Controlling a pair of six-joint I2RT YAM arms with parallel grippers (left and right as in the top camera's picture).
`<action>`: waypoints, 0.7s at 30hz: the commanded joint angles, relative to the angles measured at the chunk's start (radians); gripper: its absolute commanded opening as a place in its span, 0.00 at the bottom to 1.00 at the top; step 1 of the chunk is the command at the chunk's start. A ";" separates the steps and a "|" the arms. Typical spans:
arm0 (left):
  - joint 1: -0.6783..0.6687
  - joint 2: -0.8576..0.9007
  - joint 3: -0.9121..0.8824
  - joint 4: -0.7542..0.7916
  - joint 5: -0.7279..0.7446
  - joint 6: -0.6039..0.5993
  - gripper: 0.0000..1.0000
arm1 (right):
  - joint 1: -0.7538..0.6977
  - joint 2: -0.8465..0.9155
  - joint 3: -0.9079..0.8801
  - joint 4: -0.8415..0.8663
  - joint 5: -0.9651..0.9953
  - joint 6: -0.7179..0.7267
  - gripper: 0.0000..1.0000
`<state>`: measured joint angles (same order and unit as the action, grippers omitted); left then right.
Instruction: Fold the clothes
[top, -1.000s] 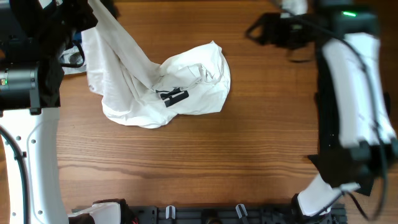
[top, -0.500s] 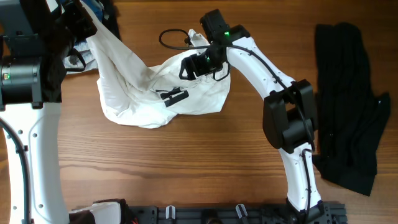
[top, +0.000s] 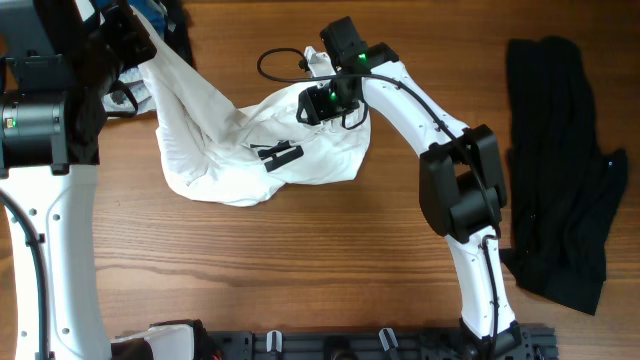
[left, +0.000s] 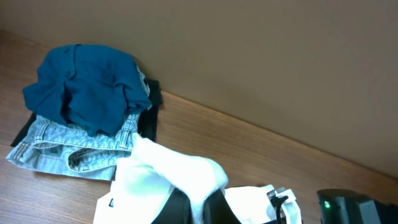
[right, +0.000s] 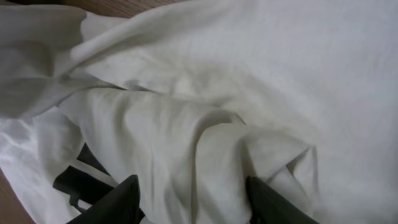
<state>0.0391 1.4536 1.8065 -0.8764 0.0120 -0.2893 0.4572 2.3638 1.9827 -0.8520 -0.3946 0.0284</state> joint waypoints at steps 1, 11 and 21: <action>-0.004 0.003 0.010 -0.002 -0.010 0.020 0.04 | 0.006 0.055 0.002 -0.005 -0.010 -0.026 0.54; -0.004 0.003 0.010 -0.015 -0.010 0.021 0.04 | -0.077 -0.136 0.016 -0.028 -0.054 0.020 0.04; -0.004 0.003 0.010 0.117 -0.002 0.021 0.04 | -0.560 -0.659 0.016 -0.130 -0.051 0.008 0.04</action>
<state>0.0391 1.4544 1.8065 -0.8009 0.0044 -0.2893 -0.0223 1.7607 1.9884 -0.9657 -0.4374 0.0364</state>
